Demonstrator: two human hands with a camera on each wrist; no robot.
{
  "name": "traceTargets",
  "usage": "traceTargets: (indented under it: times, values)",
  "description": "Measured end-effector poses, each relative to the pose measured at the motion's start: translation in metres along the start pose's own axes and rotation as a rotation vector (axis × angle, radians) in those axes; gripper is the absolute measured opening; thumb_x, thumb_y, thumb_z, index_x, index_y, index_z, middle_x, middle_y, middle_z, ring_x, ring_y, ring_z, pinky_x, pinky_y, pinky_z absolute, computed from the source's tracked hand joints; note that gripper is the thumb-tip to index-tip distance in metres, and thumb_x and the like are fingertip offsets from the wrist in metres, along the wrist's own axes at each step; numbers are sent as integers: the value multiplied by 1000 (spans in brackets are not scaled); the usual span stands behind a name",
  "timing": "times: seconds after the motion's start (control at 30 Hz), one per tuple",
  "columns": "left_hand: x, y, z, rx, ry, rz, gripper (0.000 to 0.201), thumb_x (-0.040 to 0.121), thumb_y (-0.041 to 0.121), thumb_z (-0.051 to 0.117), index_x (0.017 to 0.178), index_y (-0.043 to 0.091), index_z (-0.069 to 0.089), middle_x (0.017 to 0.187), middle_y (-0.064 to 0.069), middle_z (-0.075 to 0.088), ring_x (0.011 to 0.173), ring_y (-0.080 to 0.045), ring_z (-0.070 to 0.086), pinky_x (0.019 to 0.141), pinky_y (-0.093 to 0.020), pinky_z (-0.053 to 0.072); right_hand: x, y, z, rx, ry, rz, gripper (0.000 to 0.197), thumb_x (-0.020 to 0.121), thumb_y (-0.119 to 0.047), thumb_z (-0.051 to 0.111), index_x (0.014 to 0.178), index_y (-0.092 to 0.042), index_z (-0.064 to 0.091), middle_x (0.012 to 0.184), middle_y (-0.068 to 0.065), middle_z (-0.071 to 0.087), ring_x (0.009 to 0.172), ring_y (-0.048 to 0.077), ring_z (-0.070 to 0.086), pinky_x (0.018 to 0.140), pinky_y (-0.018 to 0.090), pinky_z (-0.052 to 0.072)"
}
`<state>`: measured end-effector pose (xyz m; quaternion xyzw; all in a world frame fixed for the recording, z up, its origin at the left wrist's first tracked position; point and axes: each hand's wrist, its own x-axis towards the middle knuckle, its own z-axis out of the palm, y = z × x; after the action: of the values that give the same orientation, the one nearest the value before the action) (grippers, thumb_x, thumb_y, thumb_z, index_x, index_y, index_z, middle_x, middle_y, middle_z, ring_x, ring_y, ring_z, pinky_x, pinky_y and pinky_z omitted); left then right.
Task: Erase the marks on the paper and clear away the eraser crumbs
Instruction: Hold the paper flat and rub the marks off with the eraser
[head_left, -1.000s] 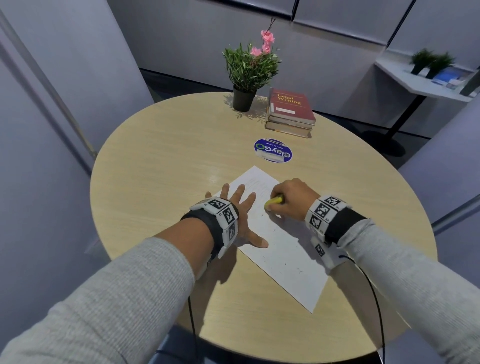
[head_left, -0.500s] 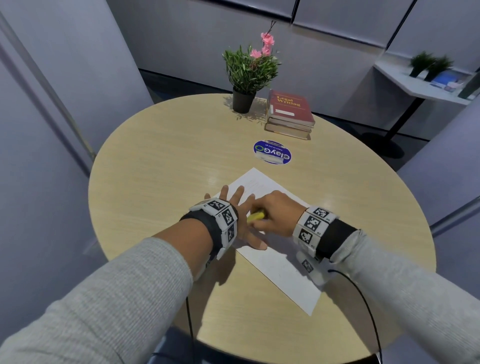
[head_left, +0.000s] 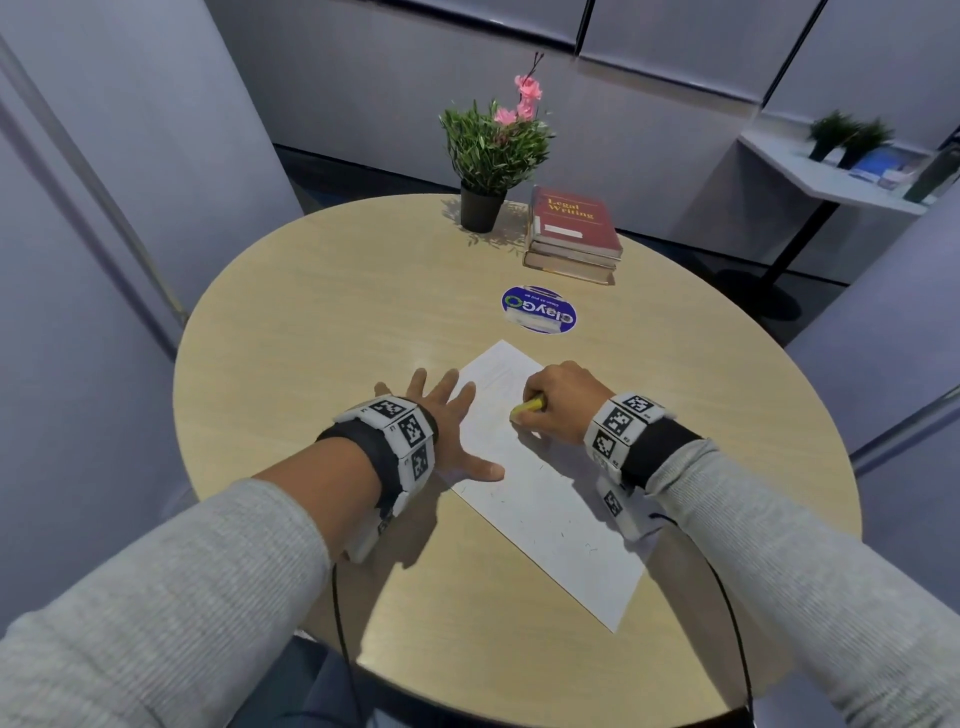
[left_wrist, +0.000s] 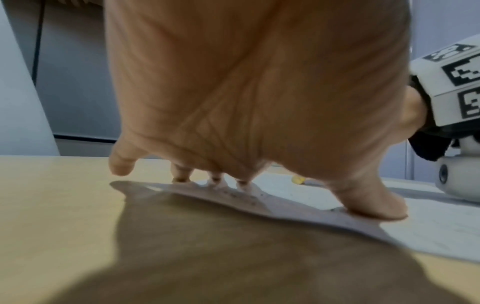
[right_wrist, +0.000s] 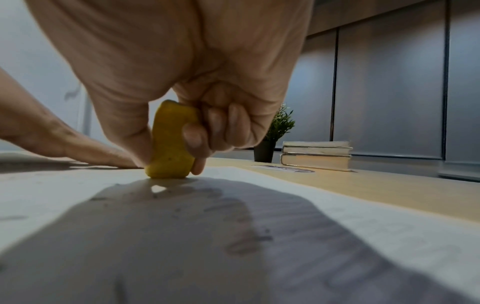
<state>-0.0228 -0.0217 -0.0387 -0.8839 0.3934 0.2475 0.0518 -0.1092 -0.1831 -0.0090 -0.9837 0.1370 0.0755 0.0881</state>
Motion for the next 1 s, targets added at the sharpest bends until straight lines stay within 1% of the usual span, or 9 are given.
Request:
traceTargets:
  times: [0.13,0.27,0.43,0.6,0.7,0.77,0.83,0.93,1.0]
  values:
    - [-1,0,2,-37,-13,-3,122,63,91,47,150,33,-17,157,9,-26,144,-32,-24,109,-69,3,-5,-6,3,3,31,-20,27,80,-38,64,86,-11,67,81,6,66,77,24,60,68,34,50]
    - [2,0,6,-34,33,-3,123,62,90,50,151,33,-14,159,9,-21,145,-33,-20,108,-69,6,-17,-28,14,14,-50,-160,24,77,-37,63,85,-14,67,79,3,68,75,22,60,68,34,50]
    - [2,1,5,-28,11,-14,123,62,92,46,151,33,-16,158,9,-24,144,-32,-22,110,-69,2,1,-1,-7,-8,4,-1,29,82,-38,64,91,-11,69,84,5,65,82,23,61,69,32,48]
    - [6,1,11,-38,67,-11,124,60,91,49,151,34,-12,159,9,-19,145,-34,-19,108,-70,4,-11,-33,12,12,-65,-179,23,79,-34,63,88,-14,67,79,2,65,74,18,56,68,30,47]
    - [6,0,11,-38,47,-4,125,59,93,45,151,33,-14,159,9,-21,144,-33,-21,108,-70,2,1,-14,2,17,-36,-78,25,82,-37,64,89,-13,69,85,4,69,80,21,61,73,34,51]
    - [6,-1,11,-48,47,0,126,58,94,44,151,33,-15,158,9,-22,144,-33,-22,108,-70,0,9,-1,-4,12,14,-12,27,82,-39,65,88,-13,69,83,4,67,82,23,62,72,33,50]
    - [7,-2,12,-52,50,2,126,58,94,45,151,34,-15,158,9,-22,144,-33,-22,107,-70,0,9,-6,0,7,21,-40,25,81,-37,65,87,-13,68,80,3,65,79,22,61,69,31,49]
    - [11,-2,15,-52,70,4,127,56,95,45,151,34,-13,159,9,-21,144,-34,-21,107,-72,1,-5,-27,14,19,-43,-164,23,79,-38,63,86,-17,67,80,2,68,75,18,58,69,33,50]
    - [10,-3,14,-50,65,7,127,56,95,45,151,34,-13,159,9,-21,145,-33,-20,108,-71,1,-5,-21,11,33,-50,-147,26,80,-42,65,87,-17,68,82,2,69,77,18,60,70,33,50]
